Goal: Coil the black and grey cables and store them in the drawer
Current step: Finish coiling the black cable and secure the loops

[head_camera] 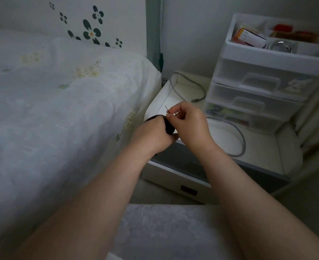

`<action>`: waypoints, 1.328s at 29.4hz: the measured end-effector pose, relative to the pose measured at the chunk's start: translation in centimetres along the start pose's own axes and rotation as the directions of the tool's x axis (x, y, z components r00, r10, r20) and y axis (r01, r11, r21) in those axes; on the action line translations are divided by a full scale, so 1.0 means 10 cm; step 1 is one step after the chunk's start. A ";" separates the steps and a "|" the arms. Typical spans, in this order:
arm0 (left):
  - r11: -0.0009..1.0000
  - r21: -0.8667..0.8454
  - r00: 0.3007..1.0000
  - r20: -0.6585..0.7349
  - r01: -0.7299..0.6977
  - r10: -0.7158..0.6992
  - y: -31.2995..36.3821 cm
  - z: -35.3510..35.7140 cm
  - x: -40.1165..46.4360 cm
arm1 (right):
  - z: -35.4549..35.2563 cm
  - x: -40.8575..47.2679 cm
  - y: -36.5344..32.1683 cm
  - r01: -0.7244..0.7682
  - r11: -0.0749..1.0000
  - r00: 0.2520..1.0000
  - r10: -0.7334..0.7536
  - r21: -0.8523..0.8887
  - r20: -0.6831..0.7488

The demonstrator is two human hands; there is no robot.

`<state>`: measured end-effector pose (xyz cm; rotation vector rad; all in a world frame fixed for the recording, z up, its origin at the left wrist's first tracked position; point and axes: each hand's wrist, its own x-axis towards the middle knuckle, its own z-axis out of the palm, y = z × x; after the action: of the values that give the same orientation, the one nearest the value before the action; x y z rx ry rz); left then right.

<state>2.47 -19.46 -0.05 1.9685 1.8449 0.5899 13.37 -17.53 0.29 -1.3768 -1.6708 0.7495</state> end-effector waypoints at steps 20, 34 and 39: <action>0.909 0.388 0.951 -0.195 -0.149 0.239 -0.07 -0.01 -0.03 | -0.27 0.10 -0.08 0.018 0.999 0.974 -0.011 -0.027 0.228; 0.898 0.433 0.936 -0.280 -0.076 0.214 -0.10 -0.01 0.04 | -0.12 0.04 -0.12 -0.188 0.945 0.982 0.185 0.267 0.037; 0.944 0.331 0.974 -0.218 0.008 0.068 -0.13 -0.08 0.05 | 0.08 -0.01 -0.10 0.196 0.927 0.977 -0.212 -0.319 -0.016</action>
<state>0.97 -18.90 -0.01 2.2230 2.1760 0.5645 12.19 -17.84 0.75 -1.3932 -1.9186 0.3336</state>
